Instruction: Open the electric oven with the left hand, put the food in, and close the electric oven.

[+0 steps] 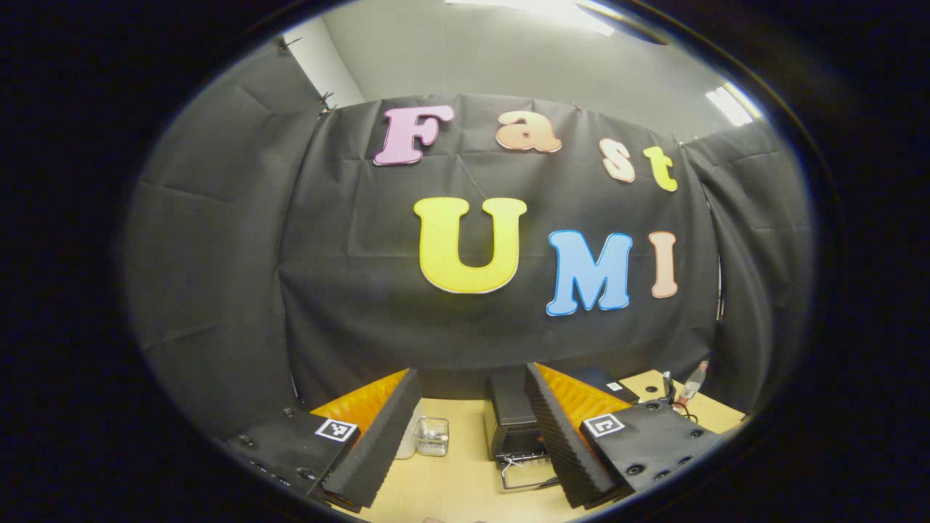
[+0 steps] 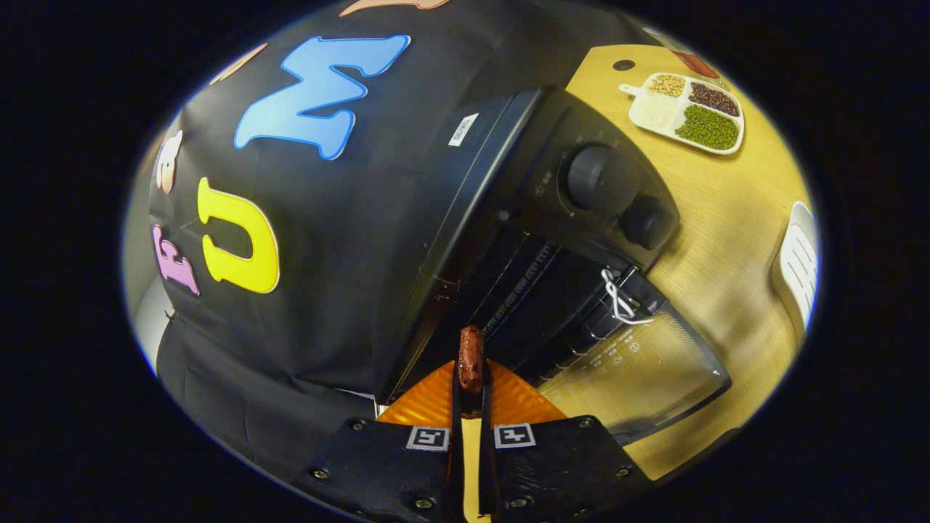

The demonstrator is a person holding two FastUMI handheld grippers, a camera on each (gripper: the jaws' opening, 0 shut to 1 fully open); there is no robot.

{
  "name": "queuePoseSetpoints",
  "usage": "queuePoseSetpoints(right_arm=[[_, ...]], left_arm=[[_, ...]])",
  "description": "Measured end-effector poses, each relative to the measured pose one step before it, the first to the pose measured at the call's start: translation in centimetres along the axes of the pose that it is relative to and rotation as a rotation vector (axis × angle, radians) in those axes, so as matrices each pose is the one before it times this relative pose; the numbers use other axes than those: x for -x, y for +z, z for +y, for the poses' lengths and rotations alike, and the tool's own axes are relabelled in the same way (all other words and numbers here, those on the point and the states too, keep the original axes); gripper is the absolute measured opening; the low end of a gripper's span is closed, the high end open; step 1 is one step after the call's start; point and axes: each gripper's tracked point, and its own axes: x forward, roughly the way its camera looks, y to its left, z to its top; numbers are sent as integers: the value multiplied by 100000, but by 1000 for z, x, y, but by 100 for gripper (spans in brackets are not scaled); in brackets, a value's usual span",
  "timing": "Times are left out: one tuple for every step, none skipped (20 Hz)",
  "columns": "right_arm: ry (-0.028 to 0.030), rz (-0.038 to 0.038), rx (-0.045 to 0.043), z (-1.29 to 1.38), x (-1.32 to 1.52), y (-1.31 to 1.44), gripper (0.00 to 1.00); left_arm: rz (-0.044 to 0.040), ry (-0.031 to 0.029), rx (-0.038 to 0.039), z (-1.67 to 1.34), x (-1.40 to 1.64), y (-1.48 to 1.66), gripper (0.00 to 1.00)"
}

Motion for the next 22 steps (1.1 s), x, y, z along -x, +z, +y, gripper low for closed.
queuePoseSetpoints(right_arm=[[-797, -641, 237, -40, -636, 50, 10], [-473, -956, 200, 43, -692, -21, 9], [-434, -1268, -318, -69, -698, 108, 10], [-749, -1525, -775, -98, -827, 168, 10], [-811, -1333, -1160, -103, -388, 335, 10], [-822, -1736, -1263, -172, -724, 0, 11], [-201, -1357, -1170, 6, -661, 198, 12], [-1117, -384, -220, -218, -621, -42, 13], [-2761, 174, 911, -512, -599, -132, 13], [-2364, 95, 1145, -339, -352, -190, 17], [-1862, -26, 1533, -261, -170, -16, 19], [-1535, -503, 2049, -174, -21, -5, 22], [-2261, -286, 3940, -266, 10, -4, 22], [-1966, 252, 4706, -171, 180, -133, 25], [-1607, 499, 3656, -190, 98, -65, 25], [-1749, 670, 3448, -168, 179, -56, 30], [-265, 714, 725, -37, 31, 111, 31], [-221, 1210, 914, -145, 239, 12, 36], [-1017, 828, 2363, -388, 451, 231, 44], [-283, 662, 2368, -240, 400, 137, 53], [-2575, 49, 3657, -677, 632, 261, 60], [-935, -512, 3996, -392, 771, 318, 77]], left_arm=[[1026, 467, 121, 540, 112, -393, 100], [938, 384, 56, 487, 139, -275, 100], [878, 551, -23, 481, 250, -357, 100], [513, 725, -72, 493, 248, -82, 100], [331, 596, 173, 344, 78, -212, 97], [346, 492, 516, 293, 124, -106, 97], [782, 382, 380, 473, 265, -257, 98], [784, 731, -2, 426, 73, -341, 100], [1000, 789, -114, 381, 6, -403, 100], [948, 458, -91, 203, 53, -285, 100], [655, 224, -270, 73, -82, -132, 100], [31, 127, -437, 19, -16, 31, 97], [-9, -280, -549, -154, 43, 22, 97], [218, -395, -510, -149, -137, 68, 97], [286, -269, -457, -752, 171, -551, 97], [221, -378, -313, -484, -239, 68, 100], [80, -778, -76, -558, -322, -26, 98], [-54, -1056, 67, -617, -210, 48, 97], [-186, -1297, 17, -697, -88, 104, 100], [-37, -1034, -115, -634, -317, 125, 100], [20, -1030, -224, -671, -300, 98, 100], [5, -960, -184, -740, -331, 129, 100]])
